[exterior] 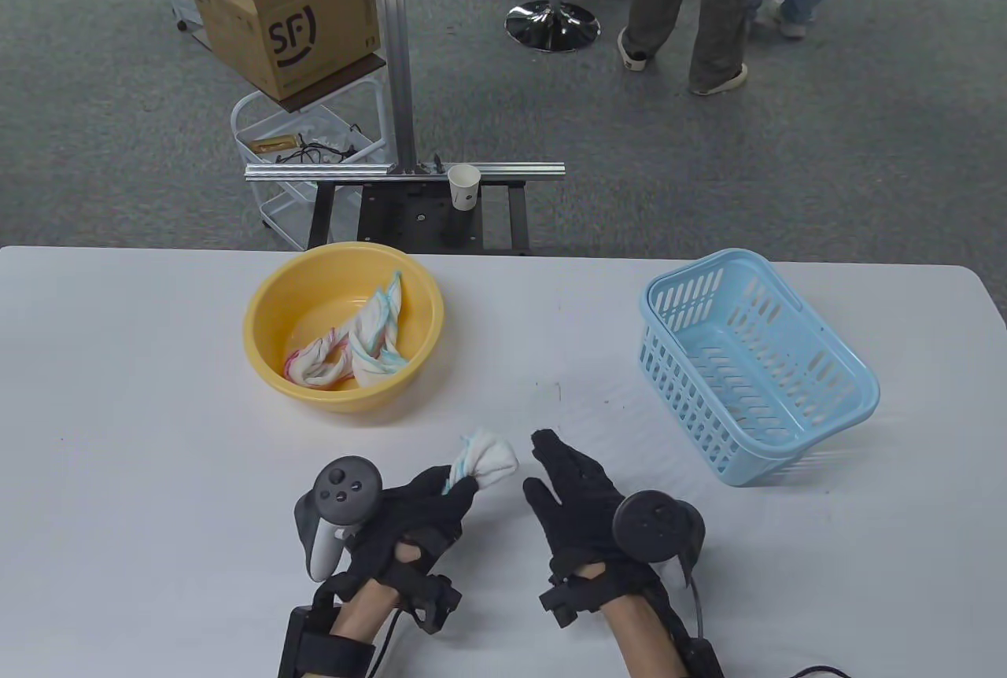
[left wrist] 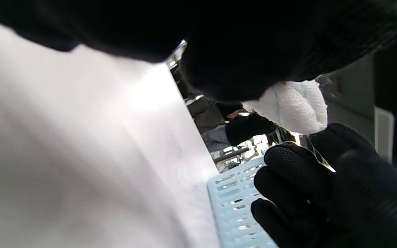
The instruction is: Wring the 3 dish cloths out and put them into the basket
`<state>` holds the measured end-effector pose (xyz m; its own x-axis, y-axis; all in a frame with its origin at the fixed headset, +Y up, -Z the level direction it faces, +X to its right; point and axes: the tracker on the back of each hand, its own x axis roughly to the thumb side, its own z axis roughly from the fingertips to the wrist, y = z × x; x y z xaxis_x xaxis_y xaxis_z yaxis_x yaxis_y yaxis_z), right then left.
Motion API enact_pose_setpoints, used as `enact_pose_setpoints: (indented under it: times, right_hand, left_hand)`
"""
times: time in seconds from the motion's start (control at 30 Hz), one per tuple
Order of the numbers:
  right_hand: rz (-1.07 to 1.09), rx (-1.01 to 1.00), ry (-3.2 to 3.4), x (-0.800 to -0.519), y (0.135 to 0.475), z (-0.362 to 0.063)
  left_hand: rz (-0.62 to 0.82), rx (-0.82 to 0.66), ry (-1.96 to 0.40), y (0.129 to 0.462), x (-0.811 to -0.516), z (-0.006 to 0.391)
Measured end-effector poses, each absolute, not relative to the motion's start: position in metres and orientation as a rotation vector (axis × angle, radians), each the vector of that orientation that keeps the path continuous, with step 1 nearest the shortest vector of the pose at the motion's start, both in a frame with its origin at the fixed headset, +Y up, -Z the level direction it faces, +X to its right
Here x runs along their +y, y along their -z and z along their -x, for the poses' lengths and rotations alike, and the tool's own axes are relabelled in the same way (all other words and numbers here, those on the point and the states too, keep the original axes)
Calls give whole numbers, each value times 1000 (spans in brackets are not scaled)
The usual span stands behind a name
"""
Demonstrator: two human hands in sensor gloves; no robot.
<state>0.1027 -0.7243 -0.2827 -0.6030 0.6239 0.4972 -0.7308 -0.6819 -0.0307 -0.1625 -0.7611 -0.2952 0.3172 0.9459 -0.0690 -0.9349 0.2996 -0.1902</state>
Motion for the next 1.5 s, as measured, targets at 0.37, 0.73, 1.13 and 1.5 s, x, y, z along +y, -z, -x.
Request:
enact_pose_setpoints:
  times: [0.37, 0.73, 1.13, 1.5]
  right_hand:
    - [-916, -676, -2666, -718, 269, -78]
    - [-922, -820, -2521, -706, 271, -89]
    - [-890, -447, -2743, -717, 277, -73]
    - [-690, -257, -2823, -716, 273, -65]
  left_hand:
    - [883, -268, -1810, 292, -782, 130]
    - [894, -462, -1556, 292, -769, 117]
    - [306, -445, -633, 284, -734, 113]
    - [8, -424, -274, 279, -730, 104]
